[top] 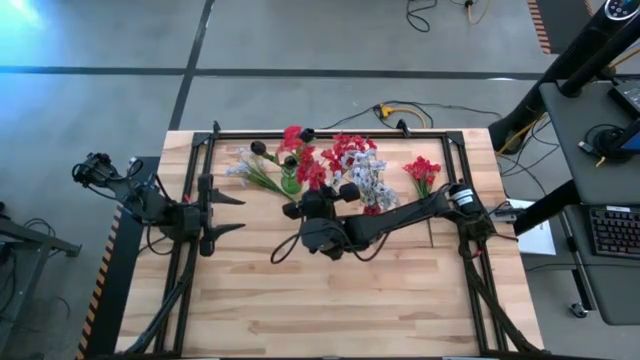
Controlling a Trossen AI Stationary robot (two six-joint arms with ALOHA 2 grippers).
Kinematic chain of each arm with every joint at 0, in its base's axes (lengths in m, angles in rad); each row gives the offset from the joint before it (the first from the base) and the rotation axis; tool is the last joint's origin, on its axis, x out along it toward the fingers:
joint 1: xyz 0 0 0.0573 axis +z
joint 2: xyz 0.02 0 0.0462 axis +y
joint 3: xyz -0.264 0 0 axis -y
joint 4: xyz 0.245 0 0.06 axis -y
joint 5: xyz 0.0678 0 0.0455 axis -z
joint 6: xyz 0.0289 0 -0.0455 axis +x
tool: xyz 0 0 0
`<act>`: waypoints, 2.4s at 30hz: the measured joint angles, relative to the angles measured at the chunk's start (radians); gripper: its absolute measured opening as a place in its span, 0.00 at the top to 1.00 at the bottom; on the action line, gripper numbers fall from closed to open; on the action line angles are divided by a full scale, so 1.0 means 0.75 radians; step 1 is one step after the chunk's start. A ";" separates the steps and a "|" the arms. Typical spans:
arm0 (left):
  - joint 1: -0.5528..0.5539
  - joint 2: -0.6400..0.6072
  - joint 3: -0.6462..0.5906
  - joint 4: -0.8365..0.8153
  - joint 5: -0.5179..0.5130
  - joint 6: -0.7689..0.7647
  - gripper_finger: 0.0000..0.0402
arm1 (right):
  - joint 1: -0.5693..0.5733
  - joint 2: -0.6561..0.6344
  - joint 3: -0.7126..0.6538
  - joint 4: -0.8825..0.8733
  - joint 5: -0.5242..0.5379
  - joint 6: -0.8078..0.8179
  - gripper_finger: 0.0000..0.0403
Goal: Sort flowers into vase by color
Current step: Put the left orange flowers into the vase
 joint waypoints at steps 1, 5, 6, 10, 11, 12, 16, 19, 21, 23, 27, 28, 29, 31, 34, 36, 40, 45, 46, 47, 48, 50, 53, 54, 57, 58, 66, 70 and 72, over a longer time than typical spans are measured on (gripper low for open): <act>0.000 0.000 0.000 -0.002 0.000 0.000 0.43 | -0.002 0.000 0.000 -0.025 0.000 0.009 0.96; 0.000 0.000 0.000 -0.002 0.000 0.000 0.43 | -0.009 0.000 0.000 -0.151 0.000 0.124 0.96; 0.000 0.001 0.000 -0.002 0.001 0.000 0.43 | -0.009 0.000 0.000 -0.188 0.000 0.159 0.96; 0.000 0.003 0.000 -0.002 0.001 -0.001 0.43 | -0.009 0.000 -0.001 -0.280 -0.001 0.269 0.96; 0.000 0.003 0.000 -0.002 0.001 -0.001 0.43 | -0.009 0.000 -0.001 -0.291 -0.001 0.273 0.96; 0.000 0.003 0.000 -0.002 0.001 -0.001 0.43 | -0.009 0.000 -0.001 -0.296 -0.001 0.273 0.96; 0.000 0.003 0.000 -0.002 0.001 -0.005 0.43 | -0.012 0.000 -0.001 -0.296 -0.001 0.273 0.96; 0.000 0.003 0.000 -0.002 0.001 -0.005 0.43 | -0.017 0.000 -0.001 -0.321 -0.001 0.282 0.96; 0.000 0.003 0.000 -0.002 0.001 -0.005 0.43 | -0.020 0.000 -0.001 -0.356 -0.001 0.312 0.96; 0.000 0.003 0.000 -0.002 0.001 -0.005 0.43 | -0.021 0.000 -0.001 -0.392 -0.001 0.355 0.96; 0.000 0.003 0.000 -0.002 0.001 -0.005 0.43 | -0.022 0.000 -0.005 -0.436 -0.001 0.413 0.96; 0.000 0.003 0.000 -0.001 0.001 -0.005 0.43 | -0.022 0.000 -0.007 -0.437 -0.001 0.417 0.96; 0.000 0.003 0.000 -0.001 0.001 -0.005 0.43 | -0.022 0.000 -0.009 -0.438 -0.001 0.421 0.96; 0.000 0.003 0.000 -0.001 0.001 -0.005 0.43 | -0.022 0.000 -0.014 -0.438 -0.001 0.423 0.96; 0.000 0.003 0.000 -0.001 0.001 -0.005 0.43 | -0.024 0.000 -0.028 -0.437 -0.001 0.438 0.96; 0.000 0.003 0.000 -0.001 0.001 -0.005 0.43 | -0.026 0.000 -0.045 -0.438 0.000 0.452 0.96; 0.000 0.003 0.000 -0.001 0.001 -0.005 0.43 | -0.033 0.000 -0.078 -0.438 0.000 0.482 0.96; 0.000 0.003 0.000 -0.001 0.001 -0.005 0.43 | -0.035 -0.001 -0.081 -0.424 0.000 0.490 0.96; 0.000 0.003 0.000 -0.001 0.001 -0.005 0.43 | -0.035 -0.002 -0.081 -0.424 0.000 0.483 0.96; 0.000 0.003 0.000 -0.001 0.001 -0.005 0.43 | -0.035 -0.002 -0.081 -0.424 0.000 0.478 0.96; 0.000 0.003 0.000 -0.001 0.001 -0.005 0.43 | -0.036 -0.002 -0.081 -0.424 0.000 0.475 0.96; 0.000 0.003 0.000 -0.001 0.001 -0.005 0.43 | -0.040 -0.003 -0.081 -0.424 0.000 0.472 0.96; -0.001 0.003 0.000 -0.001 0.001 -0.005 0.43 | -0.047 -0.004 -0.081 -0.425 0.000 0.458 0.96; -0.001 0.003 0.000 0.000 0.001 -0.005 0.43 | -0.047 -0.004 -0.081 -0.425 0.000 0.458 0.96; -0.001 0.003 0.000 0.000 0.001 -0.005 0.43 | -0.050 -0.004 -0.081 -0.424 0.000 0.457 0.96; -0.001 0.003 0.000 -0.001 0.001 -0.005 0.43 | -0.052 -0.004 -0.081 -0.424 0.000 0.457 0.96; -0.001 0.003 0.000 -0.001 0.001 -0.001 0.43 | -0.052 -0.006 -0.024 -0.408 0.000 0.447 0.96; -0.001 0.003 0.000 -0.001 0.001 0.000 0.43 | -0.053 -0.008 -0.001 -0.407 0.001 0.371 0.96; -0.001 0.003 0.000 -0.001 0.001 0.001 0.43 | -0.059 -0.008 -0.001 -0.410 0.000 0.370 0.96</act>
